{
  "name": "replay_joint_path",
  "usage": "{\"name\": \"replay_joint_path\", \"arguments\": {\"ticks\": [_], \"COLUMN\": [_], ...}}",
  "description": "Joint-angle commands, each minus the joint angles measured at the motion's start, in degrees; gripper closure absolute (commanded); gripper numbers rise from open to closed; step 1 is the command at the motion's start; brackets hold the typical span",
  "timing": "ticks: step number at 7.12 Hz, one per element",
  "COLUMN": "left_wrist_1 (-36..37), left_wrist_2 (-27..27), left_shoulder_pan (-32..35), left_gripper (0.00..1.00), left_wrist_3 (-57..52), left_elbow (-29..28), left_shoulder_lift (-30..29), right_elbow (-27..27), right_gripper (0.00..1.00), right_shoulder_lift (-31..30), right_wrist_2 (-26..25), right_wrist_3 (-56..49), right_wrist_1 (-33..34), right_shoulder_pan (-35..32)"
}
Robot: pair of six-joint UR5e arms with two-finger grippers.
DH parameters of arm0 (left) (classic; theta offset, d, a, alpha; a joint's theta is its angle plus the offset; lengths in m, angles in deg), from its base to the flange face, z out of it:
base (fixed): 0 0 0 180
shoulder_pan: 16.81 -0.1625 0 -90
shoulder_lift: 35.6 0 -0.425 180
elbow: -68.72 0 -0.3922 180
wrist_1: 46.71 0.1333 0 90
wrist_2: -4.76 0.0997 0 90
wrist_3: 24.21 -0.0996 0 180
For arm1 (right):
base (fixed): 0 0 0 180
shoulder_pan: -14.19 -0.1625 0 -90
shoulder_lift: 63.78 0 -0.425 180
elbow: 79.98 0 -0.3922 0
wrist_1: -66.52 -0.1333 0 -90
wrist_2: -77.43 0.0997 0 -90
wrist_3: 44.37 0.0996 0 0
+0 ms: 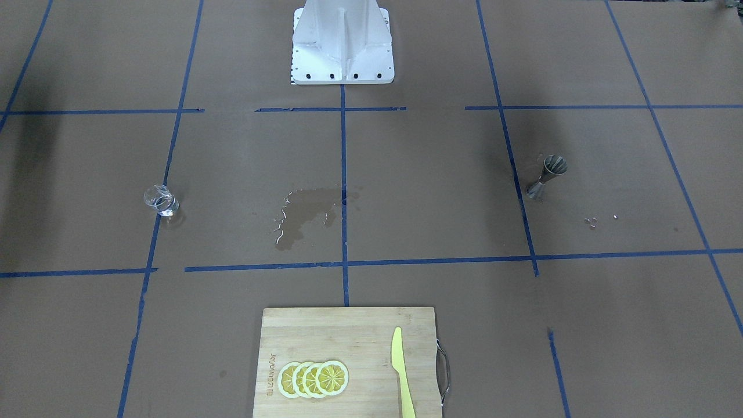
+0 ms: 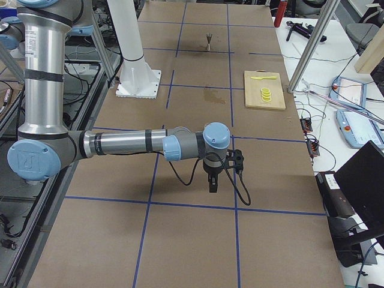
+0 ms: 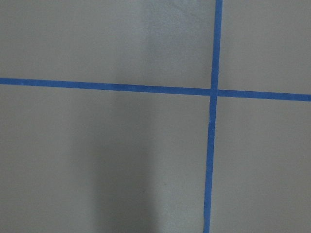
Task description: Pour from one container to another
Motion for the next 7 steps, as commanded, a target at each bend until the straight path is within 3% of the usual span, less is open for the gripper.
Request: {"name": "replay_joint_path", "arguments": {"ticks": [1,4,7], "left_wrist_1": [0.07,-0.8,-7.2], "left_wrist_2": [-1.12,-4.27,-6.93], "left_shoulder_pan": [0.02,-0.6,-1.56], "left_gripper": [0.0,0.0,0.0], "left_wrist_3": [0.09,0.18,0.09], "left_elbow": [0.47,1.26,1.35], "left_shoulder_lift": [0.04,-0.14,-0.49], "right_elbow": [-1.32,-1.15,-0.36], "right_gripper": [0.0,0.0,0.0], "right_shoulder_lift": [-1.31,-0.62,-0.44], "right_wrist_2": [2.02,2.01,1.66], "right_wrist_3": [0.16,1.83,2.36], "right_wrist_1": [-2.31,-4.77,-6.9], "right_shoulder_pan": [-0.01,0.16,3.57]}}
